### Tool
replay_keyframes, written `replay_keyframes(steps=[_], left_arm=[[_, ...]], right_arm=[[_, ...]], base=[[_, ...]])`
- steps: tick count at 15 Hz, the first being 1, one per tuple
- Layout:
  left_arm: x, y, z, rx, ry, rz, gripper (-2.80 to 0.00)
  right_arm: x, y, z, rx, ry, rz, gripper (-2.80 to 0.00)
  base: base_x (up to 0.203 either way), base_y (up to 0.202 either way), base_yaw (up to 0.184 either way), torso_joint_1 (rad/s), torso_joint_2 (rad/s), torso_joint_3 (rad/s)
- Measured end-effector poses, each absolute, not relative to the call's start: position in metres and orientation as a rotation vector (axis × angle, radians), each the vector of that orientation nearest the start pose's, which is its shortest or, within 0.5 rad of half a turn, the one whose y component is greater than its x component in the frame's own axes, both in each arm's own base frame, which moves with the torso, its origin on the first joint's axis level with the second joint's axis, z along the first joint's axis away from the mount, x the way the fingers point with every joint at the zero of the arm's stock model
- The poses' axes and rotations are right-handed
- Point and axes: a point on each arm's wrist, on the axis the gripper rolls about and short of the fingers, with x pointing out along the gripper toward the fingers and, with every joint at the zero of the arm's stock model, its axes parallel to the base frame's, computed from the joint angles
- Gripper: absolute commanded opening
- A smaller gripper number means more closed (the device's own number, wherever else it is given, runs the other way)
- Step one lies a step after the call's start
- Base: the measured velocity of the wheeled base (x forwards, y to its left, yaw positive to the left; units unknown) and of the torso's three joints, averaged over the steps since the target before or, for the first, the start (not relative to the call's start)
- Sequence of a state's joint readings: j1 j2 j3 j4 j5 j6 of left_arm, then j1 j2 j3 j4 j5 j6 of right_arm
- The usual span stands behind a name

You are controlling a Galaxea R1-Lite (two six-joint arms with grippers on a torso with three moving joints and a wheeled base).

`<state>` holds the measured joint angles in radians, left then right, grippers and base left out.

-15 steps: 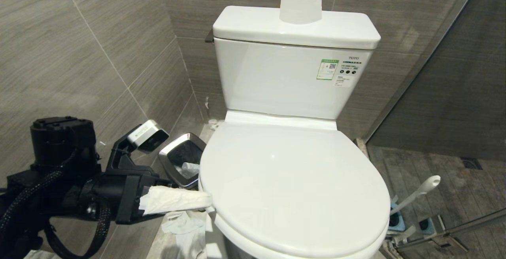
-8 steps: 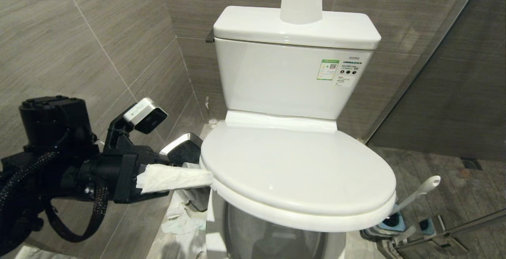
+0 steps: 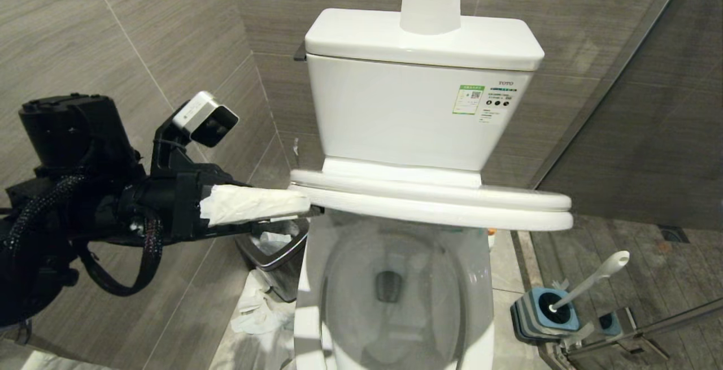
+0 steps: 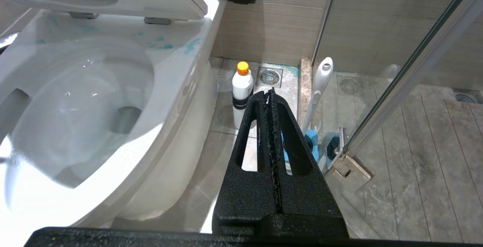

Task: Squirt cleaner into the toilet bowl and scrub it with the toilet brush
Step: Use the left hand to lift the toilet lid slightly

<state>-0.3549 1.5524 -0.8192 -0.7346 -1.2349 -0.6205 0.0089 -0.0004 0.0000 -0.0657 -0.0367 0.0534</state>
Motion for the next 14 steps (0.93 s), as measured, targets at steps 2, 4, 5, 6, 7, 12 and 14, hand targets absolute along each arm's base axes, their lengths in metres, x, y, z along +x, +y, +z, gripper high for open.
replay_keyframes(steps=[2,4,5,6,7,12,14], left_arm=[[0.243,-0.112,0.244,-0.460,0.443,-1.544,0.00],[0.246,-0.112,0.248,-0.445,0.408,-1.548,0.00],[0.248,-0.112,0.250,-0.440,0.398,-1.549,0.00],[0.249,-0.112,0.253,-0.435,0.387,-1.549,0.00],[0.251,-0.112,0.255,-0.431,0.378,-1.548,0.00],[0.264,-0.114,0.267,-0.410,0.277,-1.494,0.00],[0.272,-0.116,0.267,-0.412,0.238,-1.453,0.00]], right_arm=[[-0.023,-0.001,0.082,0.055,-0.067,-0.025,-2.80],[-0.023,-0.001,0.082,0.055,-0.067,-0.025,-2.80],[-0.023,-0.001,0.082,0.055,-0.067,-0.025,-2.80],[-0.023,-0.001,0.082,0.055,-0.067,-0.025,-2.80],[-0.023,-0.001,0.082,0.055,-0.067,-0.025,-2.80],[-0.023,-0.001,0.082,0.055,-0.066,-0.026,-2.80],[-0.023,-0.001,0.082,0.055,-0.067,-0.025,-2.80]], base=[[0.000,0.000,0.000,0.000,0.00,0.000],[0.000,0.000,0.000,0.000,0.00,0.000],[0.000,0.000,0.000,0.000,0.00,0.000],[0.000,0.000,0.000,0.000,0.00,0.000],[0.000,0.000,0.000,0.000,0.00,0.000],[0.000,0.000,0.000,0.000,0.00,0.000],[0.000,0.000,0.000,0.000,0.00,0.000]])
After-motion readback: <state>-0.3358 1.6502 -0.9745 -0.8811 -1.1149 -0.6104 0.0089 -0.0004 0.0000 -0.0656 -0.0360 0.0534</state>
